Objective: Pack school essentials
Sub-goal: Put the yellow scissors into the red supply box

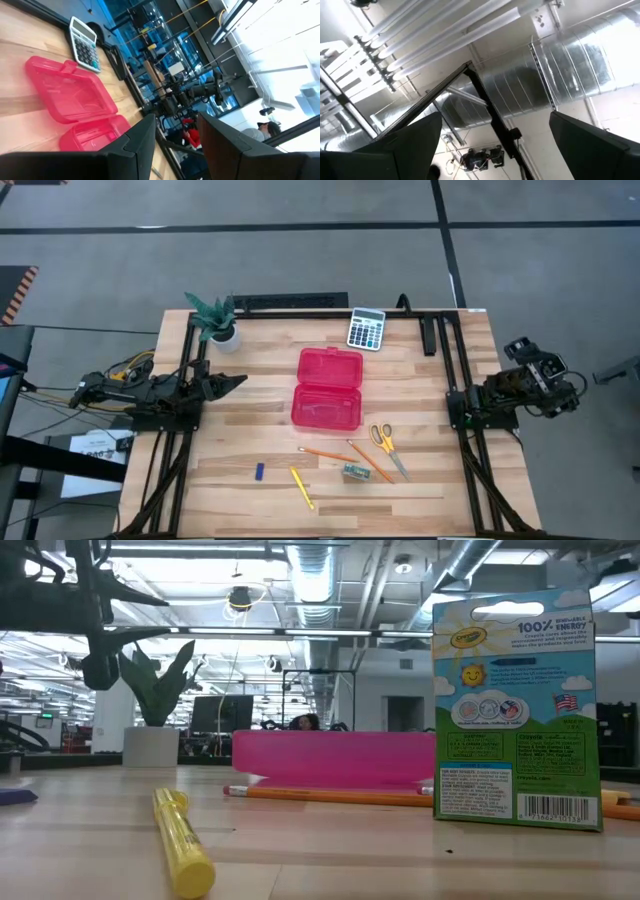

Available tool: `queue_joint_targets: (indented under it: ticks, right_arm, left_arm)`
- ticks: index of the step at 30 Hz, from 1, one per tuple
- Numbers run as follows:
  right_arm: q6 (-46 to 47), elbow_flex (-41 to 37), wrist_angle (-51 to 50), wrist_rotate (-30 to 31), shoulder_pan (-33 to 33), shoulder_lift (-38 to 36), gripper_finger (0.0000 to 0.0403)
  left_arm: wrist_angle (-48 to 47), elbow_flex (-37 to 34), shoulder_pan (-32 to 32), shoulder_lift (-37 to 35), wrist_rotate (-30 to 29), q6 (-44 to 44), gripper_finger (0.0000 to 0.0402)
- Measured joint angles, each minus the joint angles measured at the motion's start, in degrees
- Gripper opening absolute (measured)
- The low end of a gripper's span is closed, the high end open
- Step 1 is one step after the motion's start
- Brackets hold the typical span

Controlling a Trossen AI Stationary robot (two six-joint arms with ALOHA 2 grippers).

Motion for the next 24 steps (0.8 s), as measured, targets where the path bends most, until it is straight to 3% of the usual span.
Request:
queue_joint_targets:
  ticks: [4,7,9,14,19,24]
  right_arm:
    - [-8.07,-0.06,-24.75,-2.31,-0.02,0.26,0.0395]
    - [-8.99,-0.16,-43.04,6.4,-0.02,2.28,0.0395]
    - [-9.49,-0.16,-49.38,14.04,-0.02,3.8,0.0395]
    - [-2.04,-0.09,-52.41,30.11,0.02,9.11,0.0395]
    - [-3.96,-0.06,-56.17,30.44,0.05,12.64,0.0395]
    - [0.21,-0.06,-57.74,30.38,0.05,16.35,0.0395]
  left_arm:
    - [0.0,0.0,0.0,0.0,-0.08,-0.04,0.0137]
    - [0.05,0.0,0.0,0.0,-1.75,-0.04,0.0137]
    - [0.08,0.0,0.0,0.0,-2.51,0.04,0.0137]
    - [0.09,0.0,0.0,0.0,-2.89,0.17,0.0137]
    - [0.09,0.0,0.0,0.0,-3.16,1.46,0.0137]
    - [0.09,0.0,0.0,0.0,-3.26,1.66,0.0137]
